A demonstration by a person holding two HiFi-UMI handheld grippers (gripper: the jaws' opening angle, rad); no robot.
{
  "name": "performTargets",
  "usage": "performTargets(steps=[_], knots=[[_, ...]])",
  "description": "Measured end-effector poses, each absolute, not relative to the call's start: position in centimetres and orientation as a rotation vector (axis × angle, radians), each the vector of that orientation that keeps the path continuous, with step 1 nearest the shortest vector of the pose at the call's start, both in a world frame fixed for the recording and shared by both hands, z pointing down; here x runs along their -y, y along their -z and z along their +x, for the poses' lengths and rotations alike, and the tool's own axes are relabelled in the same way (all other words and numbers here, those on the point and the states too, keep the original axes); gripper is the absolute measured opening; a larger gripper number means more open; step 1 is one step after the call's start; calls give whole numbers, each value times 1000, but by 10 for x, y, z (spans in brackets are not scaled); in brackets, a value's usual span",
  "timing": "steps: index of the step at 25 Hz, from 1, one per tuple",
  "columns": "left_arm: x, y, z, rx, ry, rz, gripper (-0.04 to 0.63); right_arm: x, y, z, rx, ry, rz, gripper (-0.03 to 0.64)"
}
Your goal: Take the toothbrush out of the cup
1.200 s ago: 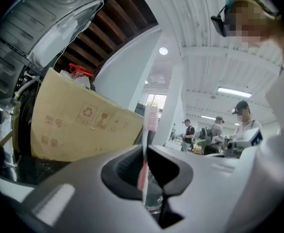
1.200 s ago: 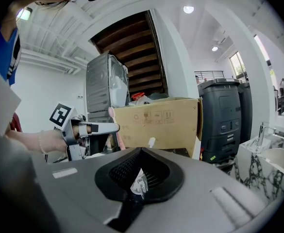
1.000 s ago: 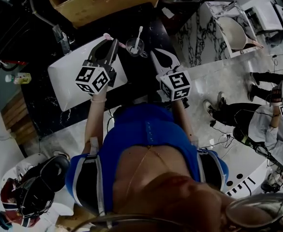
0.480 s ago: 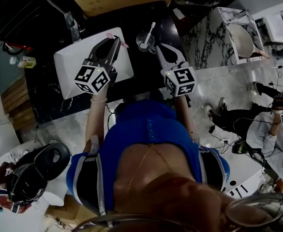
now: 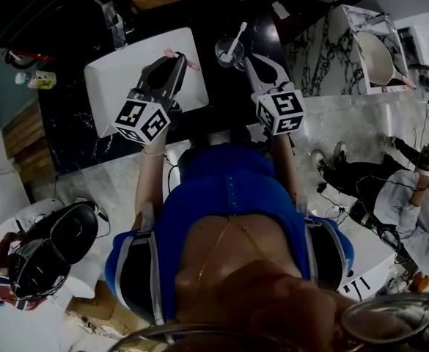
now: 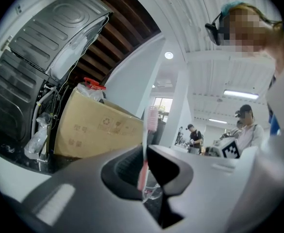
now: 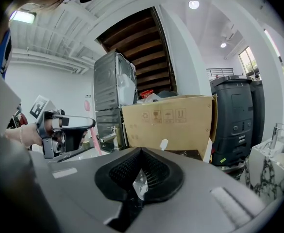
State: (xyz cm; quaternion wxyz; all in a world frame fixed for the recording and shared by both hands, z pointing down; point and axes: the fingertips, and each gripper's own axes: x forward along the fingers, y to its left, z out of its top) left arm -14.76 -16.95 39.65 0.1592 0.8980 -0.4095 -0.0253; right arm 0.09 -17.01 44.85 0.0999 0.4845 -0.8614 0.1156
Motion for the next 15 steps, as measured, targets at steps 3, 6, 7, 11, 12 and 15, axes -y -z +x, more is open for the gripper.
performTargets(steps=[3,6,7,11,12,15], knots=[[167,-400,-150,1181,67,2552,26,177,-453,-1,2549,-363,1420,3],[165,-402,-150,1185,68,2537,26,190,-458,1,2542,-399,1419,3],[165,-403,-150,1184,71,2531,26,194,-461,2,2539,-406,1419,3],[162,-408,-150,1187,77,2502,26,209,-473,1,2530,-443,1391,12],[162,-408,-150,1186,81,2495,26,213,-478,1,2528,-462,1383,14],[160,-412,-148,1188,92,2482,26,221,-492,1,2520,-511,1365,26]])
